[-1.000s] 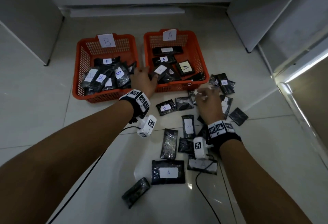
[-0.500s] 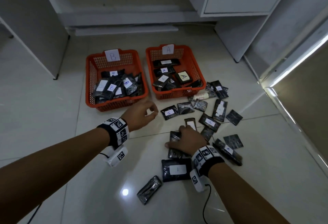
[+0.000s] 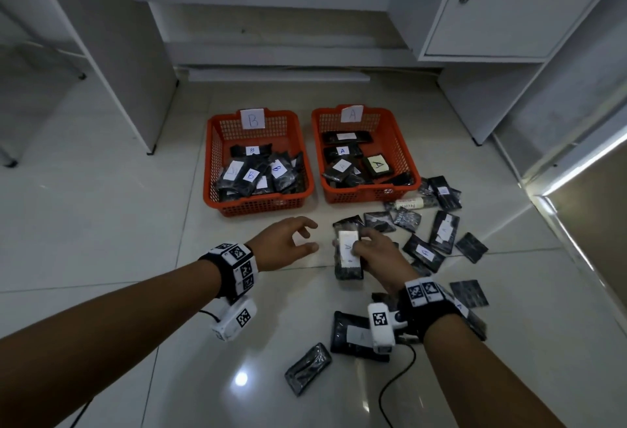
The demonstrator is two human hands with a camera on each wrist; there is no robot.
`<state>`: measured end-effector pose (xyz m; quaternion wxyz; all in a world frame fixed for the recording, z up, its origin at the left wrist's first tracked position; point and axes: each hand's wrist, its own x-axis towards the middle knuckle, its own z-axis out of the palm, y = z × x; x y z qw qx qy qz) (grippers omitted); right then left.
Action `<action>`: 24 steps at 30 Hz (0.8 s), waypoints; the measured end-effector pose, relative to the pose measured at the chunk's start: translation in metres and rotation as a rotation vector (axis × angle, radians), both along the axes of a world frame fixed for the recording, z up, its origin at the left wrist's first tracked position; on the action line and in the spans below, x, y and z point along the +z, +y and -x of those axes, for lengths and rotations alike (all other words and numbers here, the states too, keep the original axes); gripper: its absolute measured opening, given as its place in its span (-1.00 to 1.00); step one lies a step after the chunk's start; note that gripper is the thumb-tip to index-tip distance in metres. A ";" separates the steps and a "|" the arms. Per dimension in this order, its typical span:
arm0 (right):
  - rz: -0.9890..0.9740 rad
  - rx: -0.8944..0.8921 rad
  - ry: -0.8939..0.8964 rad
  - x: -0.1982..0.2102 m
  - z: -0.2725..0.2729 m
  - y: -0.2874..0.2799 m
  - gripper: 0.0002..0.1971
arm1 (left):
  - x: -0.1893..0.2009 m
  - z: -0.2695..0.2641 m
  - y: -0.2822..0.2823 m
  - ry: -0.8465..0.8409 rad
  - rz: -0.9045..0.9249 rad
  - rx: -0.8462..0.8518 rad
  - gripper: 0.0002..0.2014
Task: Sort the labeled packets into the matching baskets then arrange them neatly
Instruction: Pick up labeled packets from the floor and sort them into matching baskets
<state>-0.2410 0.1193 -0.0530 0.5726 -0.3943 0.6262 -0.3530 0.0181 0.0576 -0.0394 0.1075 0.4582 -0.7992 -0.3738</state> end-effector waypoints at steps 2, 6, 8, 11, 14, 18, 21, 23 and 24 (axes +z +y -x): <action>0.054 0.058 -0.053 0.012 -0.003 -0.001 -0.65 | 0.002 0.004 0.001 0.058 -0.064 0.049 -0.51; 0.082 0.114 -0.109 0.013 -0.002 -0.004 -0.57 | 0.000 0.018 -0.001 0.208 -0.135 0.105 -0.70; 0.087 0.101 -0.091 0.013 -0.003 -0.002 -0.57 | -0.003 0.023 -0.002 0.270 -0.157 0.121 -0.84; 0.127 0.055 -0.030 0.012 -0.001 0.004 -0.71 | -0.009 0.028 -0.003 0.271 -0.169 0.161 -0.90; 0.162 0.093 0.230 0.008 0.009 0.012 -0.84 | -0.015 0.029 -0.003 0.234 -0.153 0.226 -0.90; 0.137 0.469 0.608 0.006 0.022 0.034 -0.74 | -0.023 0.024 -0.007 0.205 -0.112 0.346 -0.82; -0.060 0.737 0.642 -0.003 0.019 0.050 -0.44 | -0.027 0.022 -0.010 0.221 -0.124 0.403 -0.82; -0.108 0.903 0.738 -0.013 0.012 0.057 -0.33 | -0.029 0.021 -0.012 0.226 -0.126 0.417 -0.85; -0.099 0.938 0.775 -0.017 0.010 0.057 -0.34 | -0.029 0.021 -0.013 0.226 -0.129 0.422 -0.86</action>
